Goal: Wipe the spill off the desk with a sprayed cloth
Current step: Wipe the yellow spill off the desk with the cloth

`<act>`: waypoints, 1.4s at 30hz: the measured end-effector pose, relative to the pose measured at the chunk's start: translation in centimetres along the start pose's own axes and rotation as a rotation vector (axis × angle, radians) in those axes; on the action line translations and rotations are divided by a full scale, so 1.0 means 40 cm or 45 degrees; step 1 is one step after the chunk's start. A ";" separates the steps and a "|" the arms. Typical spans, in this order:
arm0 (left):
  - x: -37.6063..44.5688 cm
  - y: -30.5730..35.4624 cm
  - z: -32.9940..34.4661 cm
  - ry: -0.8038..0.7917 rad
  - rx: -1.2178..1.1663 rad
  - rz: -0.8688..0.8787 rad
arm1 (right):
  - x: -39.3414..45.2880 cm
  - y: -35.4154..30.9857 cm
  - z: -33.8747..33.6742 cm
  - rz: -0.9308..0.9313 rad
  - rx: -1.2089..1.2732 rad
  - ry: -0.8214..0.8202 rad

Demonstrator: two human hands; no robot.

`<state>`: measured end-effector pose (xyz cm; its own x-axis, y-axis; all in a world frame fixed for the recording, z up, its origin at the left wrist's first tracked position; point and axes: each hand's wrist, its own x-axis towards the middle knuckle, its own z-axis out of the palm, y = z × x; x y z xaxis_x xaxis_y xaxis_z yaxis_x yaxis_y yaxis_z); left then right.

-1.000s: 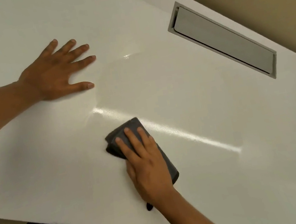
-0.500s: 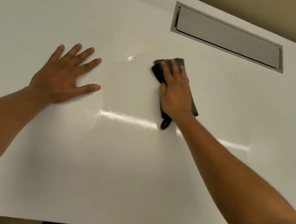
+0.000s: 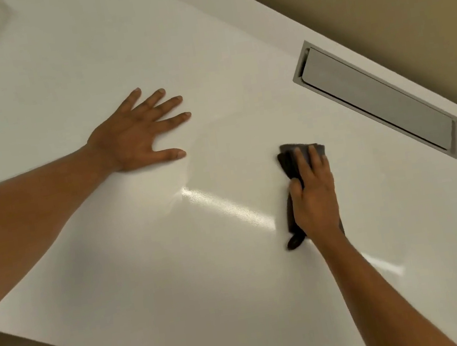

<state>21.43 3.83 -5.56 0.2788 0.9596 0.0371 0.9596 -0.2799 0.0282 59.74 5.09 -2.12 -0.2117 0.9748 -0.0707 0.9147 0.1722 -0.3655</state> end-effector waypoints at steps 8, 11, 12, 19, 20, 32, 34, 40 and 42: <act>0.002 -0.003 -0.004 -0.008 -0.048 -0.002 | 0.004 -0.198 0.098 -0.266 -0.070 0.003; 0.000 -0.006 -0.002 -0.024 -0.044 -0.009 | -0.180 -0.221 0.138 -0.402 -0.036 -0.125; -0.001 -0.007 -0.001 -0.025 -0.044 -0.012 | -0.234 -0.204 0.137 -0.421 -0.045 -0.159; 0.000 -0.009 -0.004 -0.019 -0.093 -0.016 | -0.160 0.008 0.004 0.096 0.019 -0.021; 0.000 -0.010 -0.004 -0.018 -0.097 -0.016 | -0.098 0.019 -0.009 0.196 0.024 0.025; -0.003 -0.023 0.011 -0.001 -0.164 0.002 | -0.185 -0.299 0.175 -0.032 -0.005 0.019; -0.002 -0.026 0.012 0.001 -0.178 0.006 | -0.307 -0.282 0.178 -0.015 0.009 -0.032; 0.002 -0.030 0.020 0.004 -0.216 0.012 | -0.290 -0.056 0.040 0.450 -0.006 0.108; 0.002 -0.031 0.024 0.008 -0.213 0.011 | -0.162 0.002 0.004 0.577 -0.028 0.199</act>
<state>20.29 4.30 -6.56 0.2865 0.9571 0.0441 0.9373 -0.2896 0.1938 61.12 -1.24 -1.84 0.2628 0.9617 -0.0775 0.9104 -0.2738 -0.3101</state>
